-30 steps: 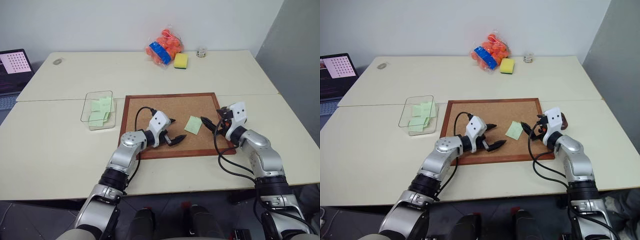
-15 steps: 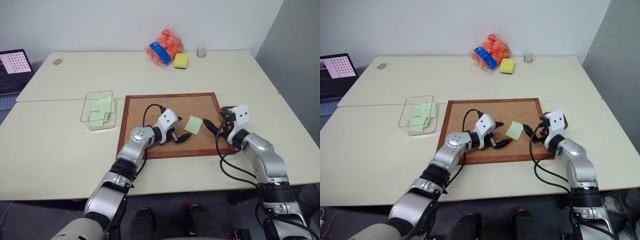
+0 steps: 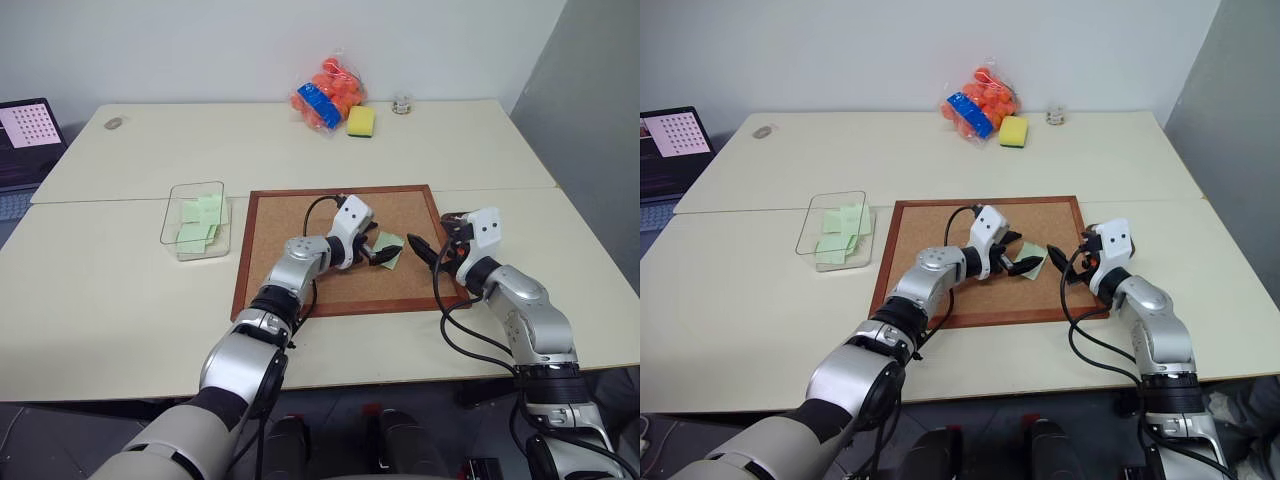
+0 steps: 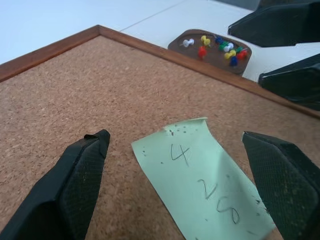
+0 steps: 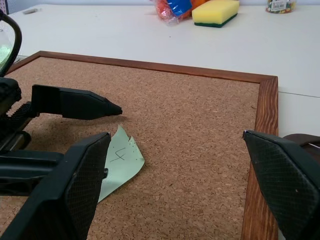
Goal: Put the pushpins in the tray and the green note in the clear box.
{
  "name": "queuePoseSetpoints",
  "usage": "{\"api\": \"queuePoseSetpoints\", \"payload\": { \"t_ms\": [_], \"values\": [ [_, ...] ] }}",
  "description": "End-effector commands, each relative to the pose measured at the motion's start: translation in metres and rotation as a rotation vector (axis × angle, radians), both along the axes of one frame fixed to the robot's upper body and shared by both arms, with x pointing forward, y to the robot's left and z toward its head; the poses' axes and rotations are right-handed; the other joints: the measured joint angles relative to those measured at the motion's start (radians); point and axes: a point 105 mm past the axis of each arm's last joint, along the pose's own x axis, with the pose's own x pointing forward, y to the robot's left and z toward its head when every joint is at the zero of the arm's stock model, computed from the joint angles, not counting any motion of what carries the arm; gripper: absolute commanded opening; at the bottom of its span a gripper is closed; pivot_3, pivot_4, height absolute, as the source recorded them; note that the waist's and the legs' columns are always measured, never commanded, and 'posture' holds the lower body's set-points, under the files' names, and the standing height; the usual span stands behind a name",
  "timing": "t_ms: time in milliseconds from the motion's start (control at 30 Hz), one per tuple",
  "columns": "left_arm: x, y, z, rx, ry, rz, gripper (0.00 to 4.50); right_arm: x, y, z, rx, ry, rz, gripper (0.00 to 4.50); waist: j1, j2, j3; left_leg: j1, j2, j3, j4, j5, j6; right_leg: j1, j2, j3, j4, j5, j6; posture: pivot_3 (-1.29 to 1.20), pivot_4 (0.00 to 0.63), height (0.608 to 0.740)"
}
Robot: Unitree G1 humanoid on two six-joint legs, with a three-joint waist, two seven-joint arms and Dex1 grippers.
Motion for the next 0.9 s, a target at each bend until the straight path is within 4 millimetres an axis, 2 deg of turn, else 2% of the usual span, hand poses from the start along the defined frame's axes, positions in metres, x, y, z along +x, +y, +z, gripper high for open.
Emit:
{"api": "queuePoseSetpoints", "payload": {
  "t_ms": [33, 300, 500, 733, 900],
  "values": [
    [0.007, -0.007, 0.015, 0.019, -0.066, -0.005, 4.5, -0.003, -0.001, 0.016, 0.011, -0.058, -0.01, 4.49, 0.0, 0.0, 0.0, 0.0, 0.0, 0.0, 0.0, 0.0, 0.0, 0.0, 0.0, 0.0, 0.0, 0.0, 0.0, 0.0, 0.15, 0.74],
    [0.006, -0.018, 0.018, 0.077, -0.099, -0.05, 4.5, -0.006, -0.004, 0.017, 0.011, -0.058, -0.027, 4.49, 0.001, 0.0, 0.0, 0.0, 0.0, 0.0, 0.0, 0.0, 0.0, 0.0, 0.0, 0.0, 0.0, 0.0, 0.0, 0.0, 0.15, 0.74],
    [0.003, -0.022, 0.018, 0.102, -0.093, -0.092, 3.37, -0.01, 0.001, 0.019, 0.013, -0.062, 0.013, 4.5, 0.0, 0.0, 0.0, 0.0, 0.0, 0.0, 0.0, 0.0, 0.0, 0.0, 0.0, 0.0, 0.0, 0.0, 0.0, 0.0, 0.15, 0.74],
    [0.006, -0.016, 0.017, 0.137, -0.102, -0.081, 2.01, -0.036, 0.022, 0.012, -0.094, -0.031, 0.236, 4.5, 0.0, -0.001, 0.0, 0.0, -0.001, 0.0, 0.0, 0.0, 0.0, 0.0, 0.0, 0.0, -0.001, 0.0, 0.0, 0.0, 0.15, 0.74],
    [0.007, -0.016, 0.018, 0.142, -0.109, -0.08, 1.1, -0.05, 0.027, 0.01, -0.139, -0.01, 0.347, 4.5, 0.0, -0.001, 0.0, -0.001, 0.0, 0.0, 0.0, 0.0, 0.0, 0.0, 0.0, 0.0, -0.001, 0.0, 0.0, 0.0, 0.15, 0.74]
  ]
}}
